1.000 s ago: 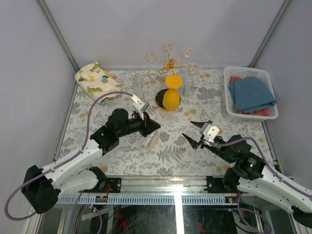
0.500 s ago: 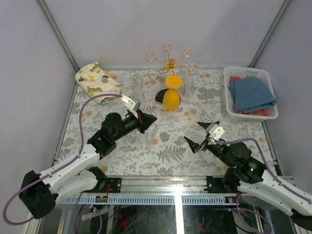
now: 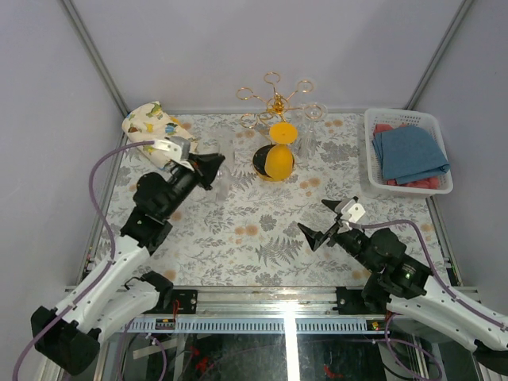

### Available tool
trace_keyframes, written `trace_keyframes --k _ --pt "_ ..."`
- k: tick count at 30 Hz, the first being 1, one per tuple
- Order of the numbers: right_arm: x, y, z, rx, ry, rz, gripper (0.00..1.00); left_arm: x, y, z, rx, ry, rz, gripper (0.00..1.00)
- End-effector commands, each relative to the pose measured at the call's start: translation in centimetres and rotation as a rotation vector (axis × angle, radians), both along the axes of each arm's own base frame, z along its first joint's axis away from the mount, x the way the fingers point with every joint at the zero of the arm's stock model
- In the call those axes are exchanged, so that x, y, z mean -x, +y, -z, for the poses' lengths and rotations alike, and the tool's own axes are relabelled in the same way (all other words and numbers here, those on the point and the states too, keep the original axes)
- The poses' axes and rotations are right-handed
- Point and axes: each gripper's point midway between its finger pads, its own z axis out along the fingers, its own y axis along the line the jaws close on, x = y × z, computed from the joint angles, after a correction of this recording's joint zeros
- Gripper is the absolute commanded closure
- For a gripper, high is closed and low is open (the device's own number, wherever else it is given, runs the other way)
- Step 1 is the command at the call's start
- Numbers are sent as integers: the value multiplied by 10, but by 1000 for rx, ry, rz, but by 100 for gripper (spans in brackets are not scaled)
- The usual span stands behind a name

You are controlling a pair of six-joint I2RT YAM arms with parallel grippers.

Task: Place the wine glass upside down on the wine glass rack
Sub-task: Adjust the wine glass.

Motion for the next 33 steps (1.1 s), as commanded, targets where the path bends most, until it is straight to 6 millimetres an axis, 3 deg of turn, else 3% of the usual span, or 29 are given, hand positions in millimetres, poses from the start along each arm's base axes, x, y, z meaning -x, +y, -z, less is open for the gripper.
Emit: trace_keyframes --k 1,8,13,17,22,25,29,33 --pt "-9 0 -4 -71 57 65 1 -5 35 -55 47 -124 -83 100" --pt "-19 -2 -4 -47 253 183 1 2 47 -69 -16 -83 -89 100" --pt "-35 0 -42 19 285 268 1 14 58 -64 -41 -76 -121 100" --pt "-60 5 -102 -19 236 375 1 17 61 -51 -66 -58 -129 100" --pt "-103 34 -149 18 212 422 1 19 54 -38 -69 -20 -86 100" --pt "-138 42 -173 -63 258 377 1 21 54 -36 -75 -14 -82 100" --pt "-177 53 -190 -101 249 405 1 19 58 -33 -88 -5 -101 100" --pt "-212 68 -193 -107 252 428 1 21 51 -28 -71 16 -60 100"
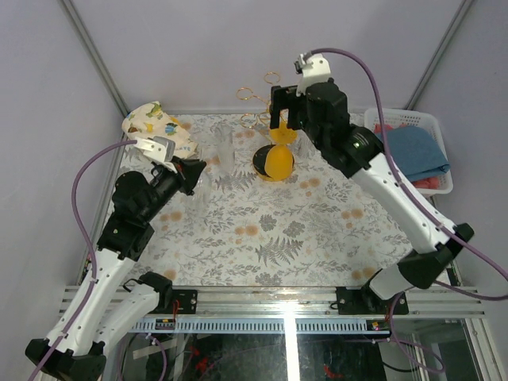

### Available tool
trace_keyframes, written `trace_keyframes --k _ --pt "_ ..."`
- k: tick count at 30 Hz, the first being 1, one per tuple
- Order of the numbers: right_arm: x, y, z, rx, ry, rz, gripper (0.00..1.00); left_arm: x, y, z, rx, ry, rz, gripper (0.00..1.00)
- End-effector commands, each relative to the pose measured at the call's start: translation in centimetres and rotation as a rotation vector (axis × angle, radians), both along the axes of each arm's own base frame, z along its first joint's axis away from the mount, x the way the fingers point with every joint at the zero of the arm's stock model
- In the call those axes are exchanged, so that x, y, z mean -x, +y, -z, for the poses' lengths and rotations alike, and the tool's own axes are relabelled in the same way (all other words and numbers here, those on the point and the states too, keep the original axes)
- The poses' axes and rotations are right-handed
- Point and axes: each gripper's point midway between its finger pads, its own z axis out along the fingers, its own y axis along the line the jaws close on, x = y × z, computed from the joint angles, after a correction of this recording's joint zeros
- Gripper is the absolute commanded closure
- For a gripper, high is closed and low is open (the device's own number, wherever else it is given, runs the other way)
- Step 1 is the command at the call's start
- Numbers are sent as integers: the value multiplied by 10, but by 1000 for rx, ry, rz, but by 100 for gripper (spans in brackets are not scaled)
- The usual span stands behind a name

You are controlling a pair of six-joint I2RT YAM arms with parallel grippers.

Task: Place the wine glass upside down on the wine glass rack
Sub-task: Adjust the wine glass, then adjust the wine rack at the center of the board.

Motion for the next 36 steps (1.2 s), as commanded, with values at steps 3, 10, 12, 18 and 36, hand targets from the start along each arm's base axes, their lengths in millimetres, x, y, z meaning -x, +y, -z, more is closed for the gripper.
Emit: trace_keyframes --k 3,10,12,18,36 --pt "-44 18 -20 -50 -49 28 1 3 -3 -15 36 -53 28 100" --pt "-92 21 4 -74 -24 85 9 2 1 -13 32 -50 20 100" --pt "-101 24 9 -76 -24 91 12 2 2 -13 34 -52 18 100" --pt "-126 25 23 -82 -20 111 23 1 3 -11 34 -46 29 100" --pt "-149 31 55 -69 12 90 53 -3 6 -9 48 -35 46 100"
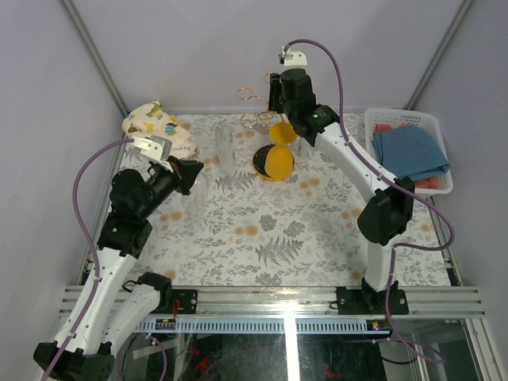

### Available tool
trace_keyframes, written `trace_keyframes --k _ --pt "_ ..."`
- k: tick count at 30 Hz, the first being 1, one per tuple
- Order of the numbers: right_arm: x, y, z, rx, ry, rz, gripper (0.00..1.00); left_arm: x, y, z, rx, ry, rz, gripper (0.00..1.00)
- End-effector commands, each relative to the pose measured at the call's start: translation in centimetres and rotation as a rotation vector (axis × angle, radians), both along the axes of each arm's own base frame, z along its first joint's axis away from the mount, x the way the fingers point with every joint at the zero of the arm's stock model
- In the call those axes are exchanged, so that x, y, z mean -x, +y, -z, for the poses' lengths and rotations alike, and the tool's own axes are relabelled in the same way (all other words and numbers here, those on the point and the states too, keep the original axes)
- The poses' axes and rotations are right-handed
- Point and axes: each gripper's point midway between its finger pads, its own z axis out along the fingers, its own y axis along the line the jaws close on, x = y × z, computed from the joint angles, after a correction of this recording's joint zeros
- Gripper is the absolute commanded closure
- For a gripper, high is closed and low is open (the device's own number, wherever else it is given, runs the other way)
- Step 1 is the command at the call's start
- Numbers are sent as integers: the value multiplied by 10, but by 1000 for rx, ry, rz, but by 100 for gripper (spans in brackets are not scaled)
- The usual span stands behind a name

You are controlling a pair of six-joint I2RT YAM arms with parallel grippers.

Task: Place the wine glass upside down on the wine glass rack
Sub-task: Adjust the wine rack at the center of the board.

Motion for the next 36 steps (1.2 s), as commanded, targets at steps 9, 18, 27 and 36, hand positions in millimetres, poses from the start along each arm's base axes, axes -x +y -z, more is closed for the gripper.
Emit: trace_keyframes --k 9,18,27,36 --pt "-3 -5 -32 2 -88 -40 83 -2 0 -19 39 -69 22 100" --pt "8 -42 -63 83 -152 -188 100 -4 0 -17 45 -60 33 100" --pt "23 -70 -67 140 -127 -347 100 -5 -3 -15 53 -54 61 100" --pt "52 -86 -58 213 -122 -577 100 -4 -9 -15 60 -62 101 100"
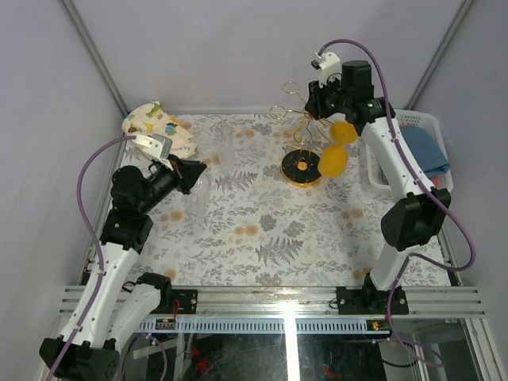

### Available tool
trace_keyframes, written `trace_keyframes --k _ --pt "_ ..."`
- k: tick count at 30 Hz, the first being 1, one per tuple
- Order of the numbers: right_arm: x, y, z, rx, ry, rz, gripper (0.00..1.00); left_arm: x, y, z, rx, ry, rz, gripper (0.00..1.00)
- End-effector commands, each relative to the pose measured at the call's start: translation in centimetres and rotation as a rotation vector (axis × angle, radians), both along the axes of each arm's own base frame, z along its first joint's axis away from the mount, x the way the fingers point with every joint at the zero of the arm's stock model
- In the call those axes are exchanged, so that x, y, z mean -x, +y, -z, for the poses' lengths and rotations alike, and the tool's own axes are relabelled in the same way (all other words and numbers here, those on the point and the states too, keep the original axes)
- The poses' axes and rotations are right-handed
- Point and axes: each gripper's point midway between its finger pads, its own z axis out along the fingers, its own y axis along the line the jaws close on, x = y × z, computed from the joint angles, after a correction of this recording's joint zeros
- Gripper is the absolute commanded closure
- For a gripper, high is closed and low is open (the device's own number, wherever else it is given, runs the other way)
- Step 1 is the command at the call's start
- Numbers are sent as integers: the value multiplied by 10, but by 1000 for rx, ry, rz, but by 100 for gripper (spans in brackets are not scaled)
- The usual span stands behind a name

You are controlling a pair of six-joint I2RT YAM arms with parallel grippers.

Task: Place the wine glass upside down on the wine glass rack
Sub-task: Adjust the wine rack at the center of the board.

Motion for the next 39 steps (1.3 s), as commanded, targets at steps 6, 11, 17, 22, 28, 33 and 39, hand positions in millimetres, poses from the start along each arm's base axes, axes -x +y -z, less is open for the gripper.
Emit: trace_keyframes --k 6,11,17,22,28,33,39 --pt "52 8 -65 -37 -184 -357 100 2 -9 -23 30 -109 64 100" --pt "71 21 -53 -40 -163 -513 100 6 -8 -24 16 -139 66 100" --pt "91 33 -53 -70 -167 -653 100 9 -8 -27 14 -160 72 100" --pt "97 42 -49 -119 -130 -724 95 10 -9 -26 14 -157 83 100" --pt "96 46 -44 -120 -109 -717 67 11 -9 -27 15 -161 83 100" --pt "76 37 -66 -116 -176 -560 43 11 -9 -27 16 -161 80 100" --pt "79 25 -121 -177 -312 -413 29 15 -6 -34 24 -196 69 100"
